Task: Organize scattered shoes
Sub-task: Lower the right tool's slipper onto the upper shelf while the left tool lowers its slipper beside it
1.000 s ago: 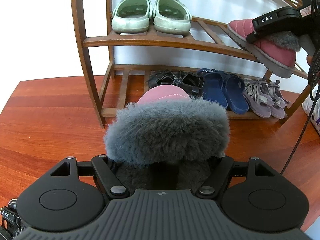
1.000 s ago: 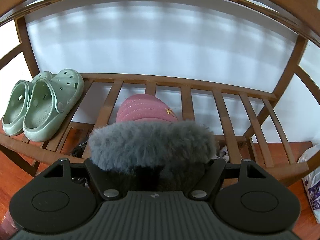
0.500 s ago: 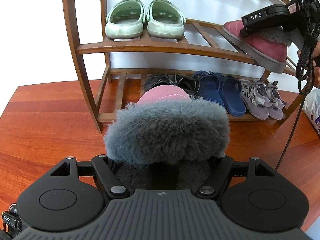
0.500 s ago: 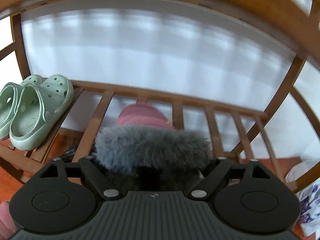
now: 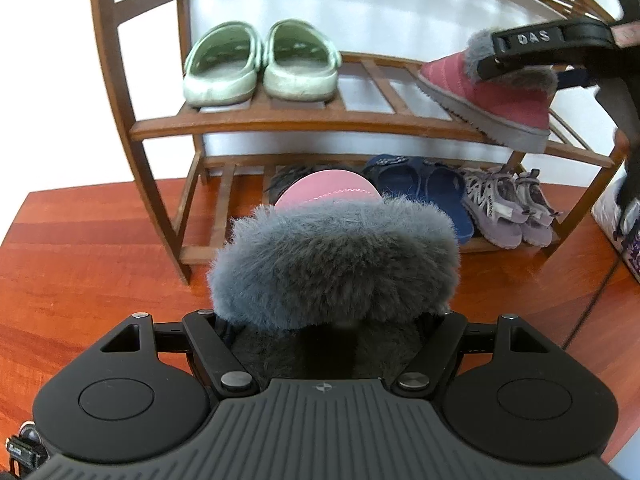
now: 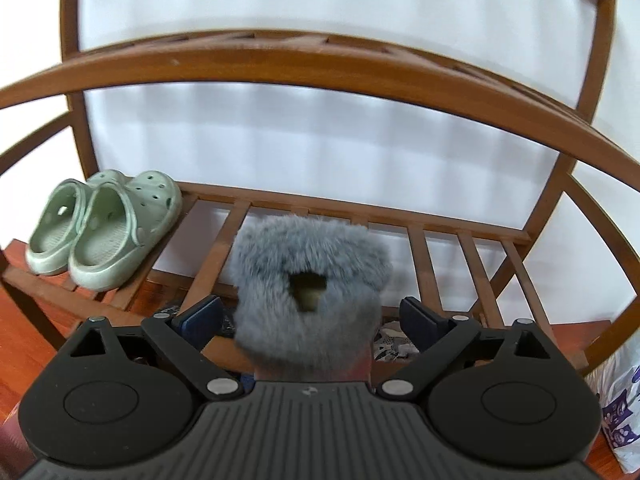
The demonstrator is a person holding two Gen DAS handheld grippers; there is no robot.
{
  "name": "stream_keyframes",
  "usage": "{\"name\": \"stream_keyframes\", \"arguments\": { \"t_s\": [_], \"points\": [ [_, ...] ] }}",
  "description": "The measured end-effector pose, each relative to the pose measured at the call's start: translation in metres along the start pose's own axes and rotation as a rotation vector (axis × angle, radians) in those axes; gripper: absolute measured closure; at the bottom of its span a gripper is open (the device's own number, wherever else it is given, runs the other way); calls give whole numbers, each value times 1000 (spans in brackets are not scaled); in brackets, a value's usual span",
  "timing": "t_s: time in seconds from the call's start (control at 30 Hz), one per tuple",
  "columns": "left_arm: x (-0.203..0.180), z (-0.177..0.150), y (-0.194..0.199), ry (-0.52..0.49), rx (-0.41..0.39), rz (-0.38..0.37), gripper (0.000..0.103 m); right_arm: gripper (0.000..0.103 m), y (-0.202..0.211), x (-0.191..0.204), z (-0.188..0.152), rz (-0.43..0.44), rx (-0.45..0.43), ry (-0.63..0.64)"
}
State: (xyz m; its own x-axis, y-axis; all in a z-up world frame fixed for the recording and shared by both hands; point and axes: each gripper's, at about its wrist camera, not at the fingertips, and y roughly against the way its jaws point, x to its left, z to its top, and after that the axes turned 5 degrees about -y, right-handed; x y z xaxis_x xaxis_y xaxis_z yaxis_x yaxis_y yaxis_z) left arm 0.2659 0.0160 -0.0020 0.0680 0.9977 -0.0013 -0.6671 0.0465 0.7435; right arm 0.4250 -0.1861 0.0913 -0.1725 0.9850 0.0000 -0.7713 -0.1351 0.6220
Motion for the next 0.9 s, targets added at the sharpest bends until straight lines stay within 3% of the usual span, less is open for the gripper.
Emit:
{"name": "stream_keyframes", "arguments": {
  "t_s": [0.37, 0.9],
  "points": [
    [-26, 42, -3, -40, -38, 5, 28, 3, 54, -30, -40, 62, -23, -57],
    [-55, 130, -39, -64, -2, -4, 28, 3, 84, -100, -105, 46, 1, -187]
  ]
}}
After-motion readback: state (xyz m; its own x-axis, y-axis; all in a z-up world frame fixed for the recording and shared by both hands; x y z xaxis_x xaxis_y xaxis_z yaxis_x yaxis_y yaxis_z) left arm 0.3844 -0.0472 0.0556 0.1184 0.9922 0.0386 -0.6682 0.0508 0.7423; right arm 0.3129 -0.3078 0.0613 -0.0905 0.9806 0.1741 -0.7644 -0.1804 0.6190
